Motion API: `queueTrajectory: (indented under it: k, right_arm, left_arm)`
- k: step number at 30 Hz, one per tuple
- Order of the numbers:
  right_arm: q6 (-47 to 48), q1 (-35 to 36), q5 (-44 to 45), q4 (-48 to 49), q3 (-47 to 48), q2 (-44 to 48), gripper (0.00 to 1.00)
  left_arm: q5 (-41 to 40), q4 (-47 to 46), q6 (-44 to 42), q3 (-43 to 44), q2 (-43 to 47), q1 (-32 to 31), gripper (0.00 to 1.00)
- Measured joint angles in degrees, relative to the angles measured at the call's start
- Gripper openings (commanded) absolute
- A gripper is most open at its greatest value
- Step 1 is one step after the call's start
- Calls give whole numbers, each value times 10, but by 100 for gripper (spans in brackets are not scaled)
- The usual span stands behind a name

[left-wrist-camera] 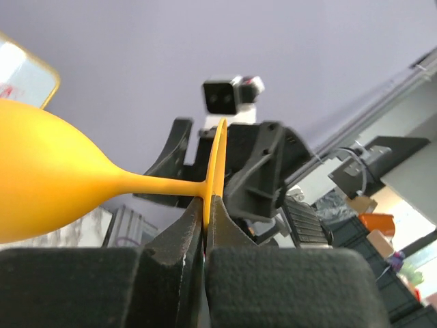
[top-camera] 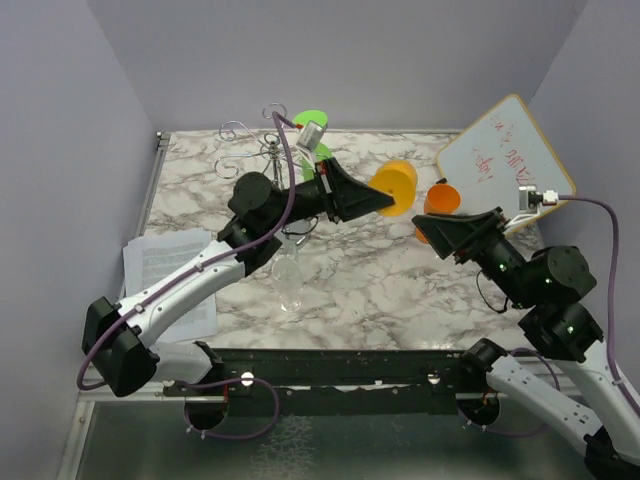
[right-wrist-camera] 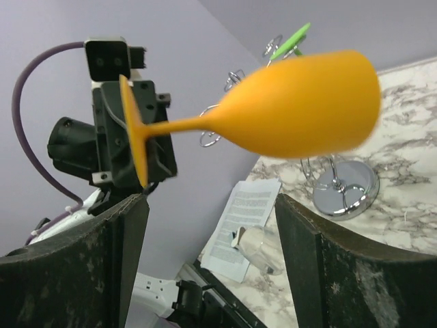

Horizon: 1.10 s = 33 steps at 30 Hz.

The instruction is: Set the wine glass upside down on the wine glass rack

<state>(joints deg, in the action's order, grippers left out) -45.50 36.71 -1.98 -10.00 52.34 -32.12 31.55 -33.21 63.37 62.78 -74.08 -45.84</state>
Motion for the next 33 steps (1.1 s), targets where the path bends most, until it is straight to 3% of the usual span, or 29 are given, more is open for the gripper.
queueTrajectory:
  k: [11,18,24,27,33]
  right_arm:
    - [16,0,39,0,8,56,80]
    - [17,0,45,-10,8,56,80]
    - [21,0,51,-22,8,59,79]
    - [21,0,53,-27,9,59,79]
    - [21,0,56,-33,9,59,79]
  left_arm:
    - [116,6,-21,228,-18,118,0]
    - [110,136,-82,317,-36,253,0]
    - [57,277,-134,336,-44,379,0]
    - [35,337,-133,335,-51,476,0]
    - [14,349,-74,244,-49,603,0]
